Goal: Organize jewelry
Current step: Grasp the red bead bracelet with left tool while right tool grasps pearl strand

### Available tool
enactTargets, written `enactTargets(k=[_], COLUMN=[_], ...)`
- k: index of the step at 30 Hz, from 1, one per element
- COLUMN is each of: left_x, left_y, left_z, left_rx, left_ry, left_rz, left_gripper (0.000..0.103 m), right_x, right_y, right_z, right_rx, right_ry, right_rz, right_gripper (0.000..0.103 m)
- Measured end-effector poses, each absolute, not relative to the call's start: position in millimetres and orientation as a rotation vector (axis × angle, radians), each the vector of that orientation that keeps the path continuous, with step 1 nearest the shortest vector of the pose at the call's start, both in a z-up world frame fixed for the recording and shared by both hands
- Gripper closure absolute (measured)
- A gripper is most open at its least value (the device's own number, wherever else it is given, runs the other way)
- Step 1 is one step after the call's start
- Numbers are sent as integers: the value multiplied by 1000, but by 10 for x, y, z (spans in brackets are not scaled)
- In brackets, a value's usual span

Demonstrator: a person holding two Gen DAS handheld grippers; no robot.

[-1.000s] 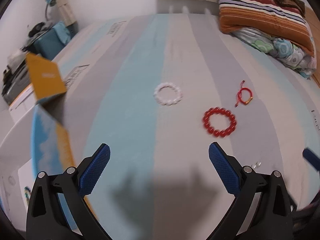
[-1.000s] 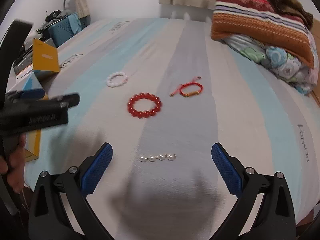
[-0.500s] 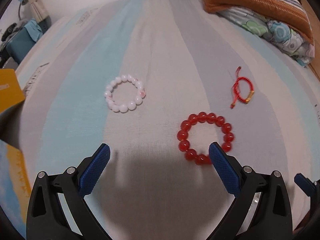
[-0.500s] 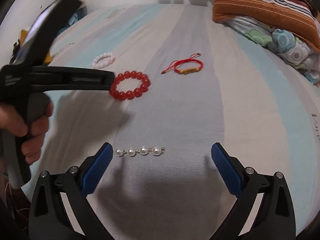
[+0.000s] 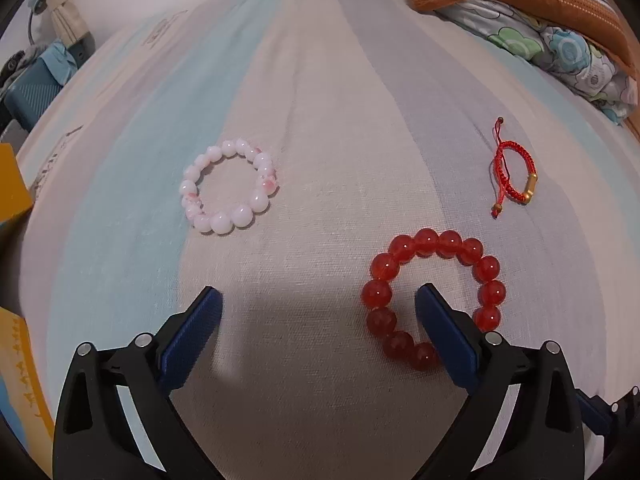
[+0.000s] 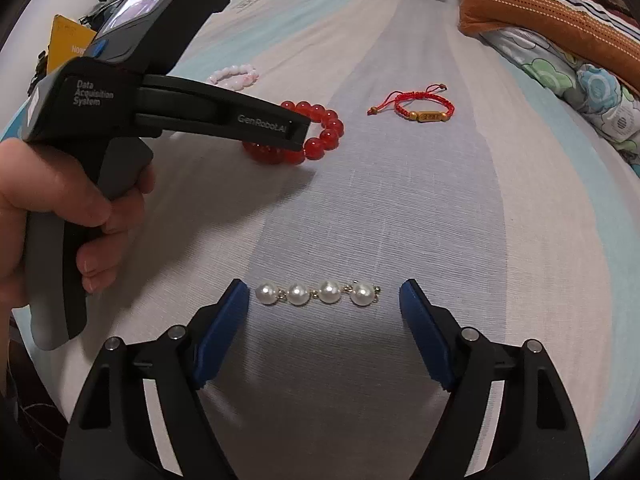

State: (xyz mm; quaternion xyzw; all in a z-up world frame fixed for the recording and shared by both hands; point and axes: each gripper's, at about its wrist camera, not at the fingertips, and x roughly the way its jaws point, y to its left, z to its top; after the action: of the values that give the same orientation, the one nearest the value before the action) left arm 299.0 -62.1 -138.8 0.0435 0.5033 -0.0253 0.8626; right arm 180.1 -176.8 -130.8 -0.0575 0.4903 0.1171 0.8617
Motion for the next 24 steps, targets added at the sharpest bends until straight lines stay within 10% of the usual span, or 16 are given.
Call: enactTargets(k=[19, 24], left_x=[2934, 2945], left_y=[-579, -572], left_z=[-1307, -1294], left_rx=[85, 65], left_ry=[1073, 1072], left_rz=[-84, -95], left_gripper=[90, 90], right_x=[1819, 1842], right_y=[-1735, -1762], right_z=[-1285, -1279], right_rx=[-105, -95], right_ry=[1046, 1061], right_rz=[264, 263], right_gripper=[69, 82])
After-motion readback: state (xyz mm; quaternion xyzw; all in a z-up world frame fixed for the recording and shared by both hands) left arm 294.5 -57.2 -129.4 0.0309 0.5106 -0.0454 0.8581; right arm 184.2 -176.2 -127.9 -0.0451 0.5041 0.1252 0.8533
